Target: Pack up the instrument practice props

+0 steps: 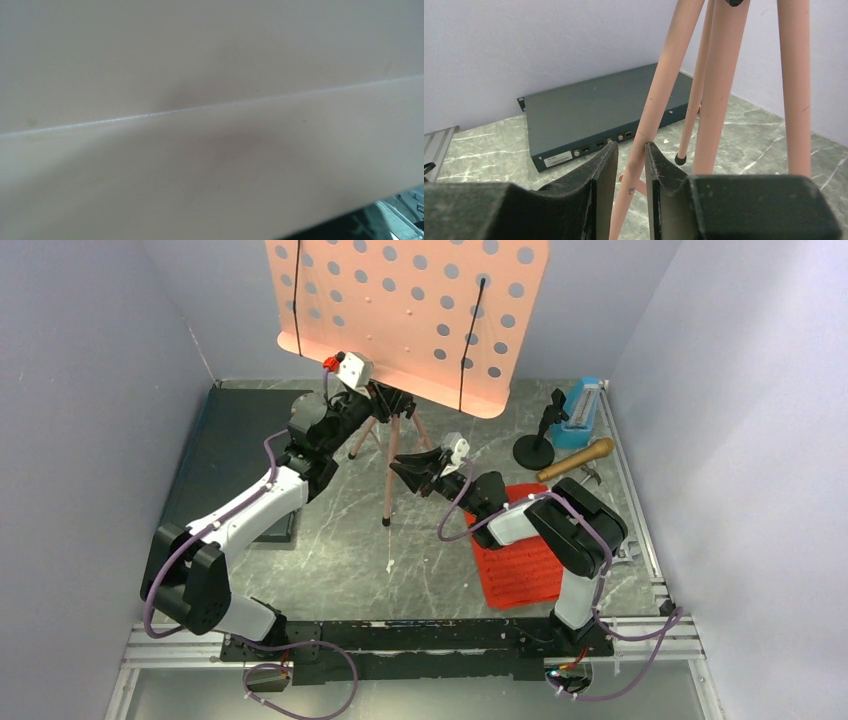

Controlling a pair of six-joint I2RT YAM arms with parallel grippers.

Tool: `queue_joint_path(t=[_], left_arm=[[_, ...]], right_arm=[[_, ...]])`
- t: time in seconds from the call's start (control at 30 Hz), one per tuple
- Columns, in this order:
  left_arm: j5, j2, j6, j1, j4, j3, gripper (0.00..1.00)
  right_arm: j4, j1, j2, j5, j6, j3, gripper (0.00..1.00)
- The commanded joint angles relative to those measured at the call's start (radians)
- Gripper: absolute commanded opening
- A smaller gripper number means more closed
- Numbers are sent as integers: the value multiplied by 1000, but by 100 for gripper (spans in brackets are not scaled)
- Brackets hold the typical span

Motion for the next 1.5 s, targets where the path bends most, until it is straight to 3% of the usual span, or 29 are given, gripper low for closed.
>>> queue_joint_path(t=[0.0, 0.33, 0.43, 0.5, 0.57, 1.03, 1.3, 1.4, 1.47], left_arm=[[34, -70, -73, -12, -12, -1, 3], [47, -70, -100, -12, 9, -7, 3], [50, -74, -102, -12, 0, -7, 3], [53, -78, -106, -12, -6, -9, 3], [62, -81, -115, -12, -15, -11, 3], [122, -194, -143, -14, -223, -23, 3], [100, -273, -139, -14, -212, -131, 3], [78, -291, -122, -14, -194, -167, 3], [60, -304, -116, -14, -162, -194, 3]], right_arm=[[22, 7, -2, 28, -8, 32, 31], [-3, 6, 15, 51, 4, 46, 39], [3, 6, 14, 58, -1, 39, 29], [3, 6, 1, 51, -9, 38, 11], [-4, 5, -11, 40, -24, 49, 0], [-82, -16, -104, -16, -134, 143, 0], [-36, -16, -79, -33, -157, 83, 0], [-20, -15, -96, -33, -132, 49, 10], [-22, -15, -125, -31, -119, 30, 22]])
